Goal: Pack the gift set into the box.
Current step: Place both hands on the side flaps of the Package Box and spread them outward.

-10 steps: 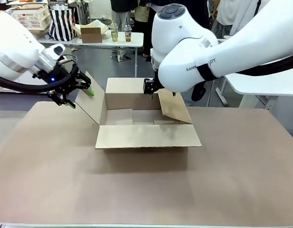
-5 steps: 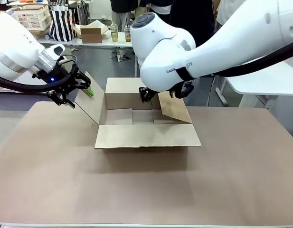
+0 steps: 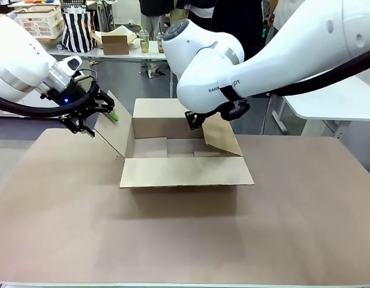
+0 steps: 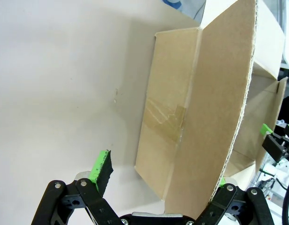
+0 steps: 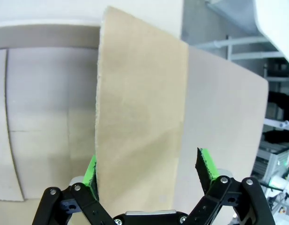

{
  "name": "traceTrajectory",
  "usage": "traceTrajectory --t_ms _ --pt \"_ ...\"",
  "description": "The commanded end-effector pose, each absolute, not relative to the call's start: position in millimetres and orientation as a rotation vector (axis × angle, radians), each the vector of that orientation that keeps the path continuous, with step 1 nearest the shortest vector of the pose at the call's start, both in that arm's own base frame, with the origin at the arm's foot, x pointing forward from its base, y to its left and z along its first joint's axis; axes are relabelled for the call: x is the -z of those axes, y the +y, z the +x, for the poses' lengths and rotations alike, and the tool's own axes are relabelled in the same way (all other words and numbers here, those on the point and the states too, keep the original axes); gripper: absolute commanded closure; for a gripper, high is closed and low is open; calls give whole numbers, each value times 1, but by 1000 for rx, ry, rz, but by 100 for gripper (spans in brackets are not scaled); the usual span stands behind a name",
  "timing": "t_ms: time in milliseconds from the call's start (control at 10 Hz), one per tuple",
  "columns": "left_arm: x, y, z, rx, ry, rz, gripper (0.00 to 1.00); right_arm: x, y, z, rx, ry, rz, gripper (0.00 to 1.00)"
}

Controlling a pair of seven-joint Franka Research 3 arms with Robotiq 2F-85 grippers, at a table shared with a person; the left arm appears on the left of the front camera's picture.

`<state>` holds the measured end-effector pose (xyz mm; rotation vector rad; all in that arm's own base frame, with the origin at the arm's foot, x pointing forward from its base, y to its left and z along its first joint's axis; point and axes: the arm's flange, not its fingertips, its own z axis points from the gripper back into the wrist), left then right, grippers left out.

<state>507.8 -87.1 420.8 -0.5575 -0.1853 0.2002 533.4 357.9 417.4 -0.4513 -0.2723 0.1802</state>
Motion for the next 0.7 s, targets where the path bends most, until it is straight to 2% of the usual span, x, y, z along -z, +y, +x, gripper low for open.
traceTrajectory --t_ms 0,500,600 --pt "-423 -87 508 -212 -182 -545 0 -432 334 520 -148 -284 -463 0" --pt "-423 -87 508 -212 -182 -545 0 -450 256 506 -84 -233 -307 0" --pt "-423 -87 508 -212 -182 -545 0 -448 247 500 -137 -249 -190 0"
